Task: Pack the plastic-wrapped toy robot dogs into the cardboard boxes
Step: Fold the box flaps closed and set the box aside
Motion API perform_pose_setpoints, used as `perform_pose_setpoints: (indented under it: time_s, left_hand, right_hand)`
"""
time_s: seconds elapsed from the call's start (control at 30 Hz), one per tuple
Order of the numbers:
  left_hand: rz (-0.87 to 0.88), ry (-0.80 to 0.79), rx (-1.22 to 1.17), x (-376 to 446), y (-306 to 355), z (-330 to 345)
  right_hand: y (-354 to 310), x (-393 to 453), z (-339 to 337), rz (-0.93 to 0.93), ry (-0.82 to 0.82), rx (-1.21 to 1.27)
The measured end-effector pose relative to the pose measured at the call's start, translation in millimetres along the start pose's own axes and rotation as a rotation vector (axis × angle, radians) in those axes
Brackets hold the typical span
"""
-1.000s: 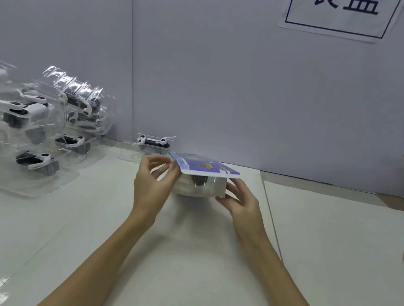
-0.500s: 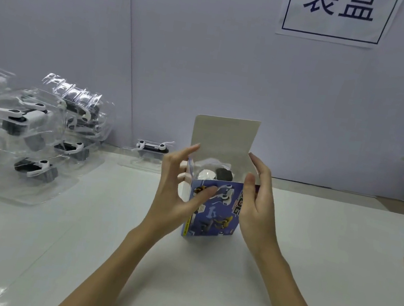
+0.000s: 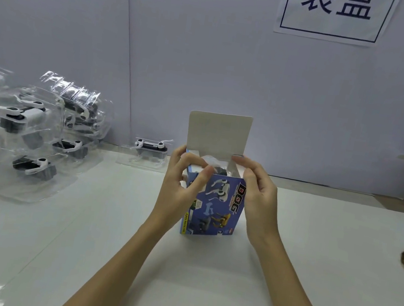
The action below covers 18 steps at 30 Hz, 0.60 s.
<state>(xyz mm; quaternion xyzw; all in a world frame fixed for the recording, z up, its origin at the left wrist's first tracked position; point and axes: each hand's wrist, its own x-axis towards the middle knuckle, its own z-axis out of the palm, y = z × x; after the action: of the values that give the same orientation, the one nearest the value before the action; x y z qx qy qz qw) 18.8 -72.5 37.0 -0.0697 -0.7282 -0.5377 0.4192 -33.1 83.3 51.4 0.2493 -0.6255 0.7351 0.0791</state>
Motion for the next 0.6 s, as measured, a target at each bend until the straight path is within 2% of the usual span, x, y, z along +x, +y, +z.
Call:
perform_pose_setpoints:
  time_s: [0.17, 0.33, 0.47, 0.6]
  left_hand:
    - [-0.024, 0.016, -0.004, -1.2, 1.5, -0.8]
    - [-0.034, 0.008, -0.085, -0.4, 4.6, -0.2]
    - [-0.008, 0.062, -0.177, 1.3, 8.0, -0.1]
    - [-0.073, -0.03, -0.245, 5.1, 2.3, -15.2]
  right_hand:
    - [-3.2, 5.0, -1.3, 0.058, 0.02, 0.157]
    - [2.9, -1.5, 6.5, -0.01, 0.046, 0.117]
    - [13.0, -8.6, 4.4, -0.098, -0.02, 0.007]
    - [7.5, -7.9, 4.6, -0.063, -0.053, 0.103]
